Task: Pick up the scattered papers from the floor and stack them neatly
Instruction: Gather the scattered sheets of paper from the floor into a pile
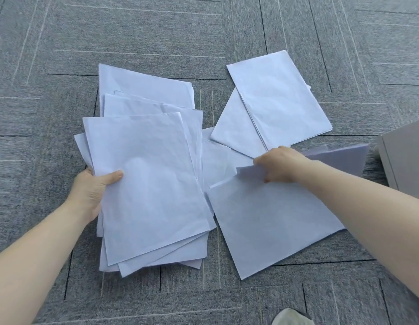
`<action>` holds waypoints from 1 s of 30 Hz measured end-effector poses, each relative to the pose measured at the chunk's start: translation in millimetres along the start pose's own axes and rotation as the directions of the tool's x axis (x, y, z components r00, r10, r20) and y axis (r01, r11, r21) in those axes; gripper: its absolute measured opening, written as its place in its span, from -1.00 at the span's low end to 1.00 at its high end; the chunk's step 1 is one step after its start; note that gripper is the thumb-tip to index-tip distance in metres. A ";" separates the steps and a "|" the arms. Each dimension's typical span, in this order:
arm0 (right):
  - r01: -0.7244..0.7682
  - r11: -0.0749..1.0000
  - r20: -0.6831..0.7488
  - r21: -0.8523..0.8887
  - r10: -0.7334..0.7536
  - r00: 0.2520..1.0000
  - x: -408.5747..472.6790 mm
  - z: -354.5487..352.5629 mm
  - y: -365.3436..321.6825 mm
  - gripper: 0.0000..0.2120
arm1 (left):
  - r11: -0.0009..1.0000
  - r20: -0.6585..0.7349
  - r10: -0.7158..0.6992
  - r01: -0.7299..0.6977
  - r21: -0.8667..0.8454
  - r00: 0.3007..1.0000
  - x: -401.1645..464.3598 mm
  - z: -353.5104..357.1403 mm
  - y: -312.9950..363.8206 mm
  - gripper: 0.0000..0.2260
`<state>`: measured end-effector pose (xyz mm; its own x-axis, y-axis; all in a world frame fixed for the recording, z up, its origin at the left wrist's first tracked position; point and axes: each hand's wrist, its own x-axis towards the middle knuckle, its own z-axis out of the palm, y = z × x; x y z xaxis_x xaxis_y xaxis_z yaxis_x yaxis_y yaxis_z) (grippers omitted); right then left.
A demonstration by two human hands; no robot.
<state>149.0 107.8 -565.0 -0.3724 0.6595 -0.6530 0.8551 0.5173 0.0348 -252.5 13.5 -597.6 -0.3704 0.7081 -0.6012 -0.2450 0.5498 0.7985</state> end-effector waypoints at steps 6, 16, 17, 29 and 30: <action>-0.043 0.948 -0.180 0.314 0.104 0.978 -0.8 -2.4 12.3 -0.91 | 1.000 -0.037 -0.004 0.003 -0.023 0.999 2.1 -11.6 -2.6 -0.65; 0.096 0.557 -0.363 0.825 0.392 0.845 -1.7 -32.6 40.8 -0.87 | 0.997 -0.139 -0.016 0.006 -0.073 0.990 -4.1 -23.4 -7.2 -0.69; 0.115 0.514 -0.358 0.850 0.404 0.842 -0.5 -32.7 43.8 -0.87 | 0.997 -0.154 -0.014 0.003 -0.073 0.988 -3.9 -25.2 -7.9 -0.66; 0.291 -0.136 -0.168 0.947 0.562 0.810 20.2 -35.3 16.0 -0.87 | 0.996 -0.125 -0.078 0.071 -0.059 0.989 -13.0 -25.5 -12.3 -0.64; 0.284 -0.160 -0.154 0.945 0.548 0.822 24.0 -35.3 3.6 -0.86 | 0.996 -0.112 -0.083 0.077 -0.053 0.990 -14.8 -22.0 -12.0 -0.64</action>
<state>130.4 144.7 -553.9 0.1072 0.9098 -0.4011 0.0982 -0.4111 -0.9063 -263.8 -13.3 -597.6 -0.4467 0.6062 -0.6580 -0.3197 0.5787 0.7502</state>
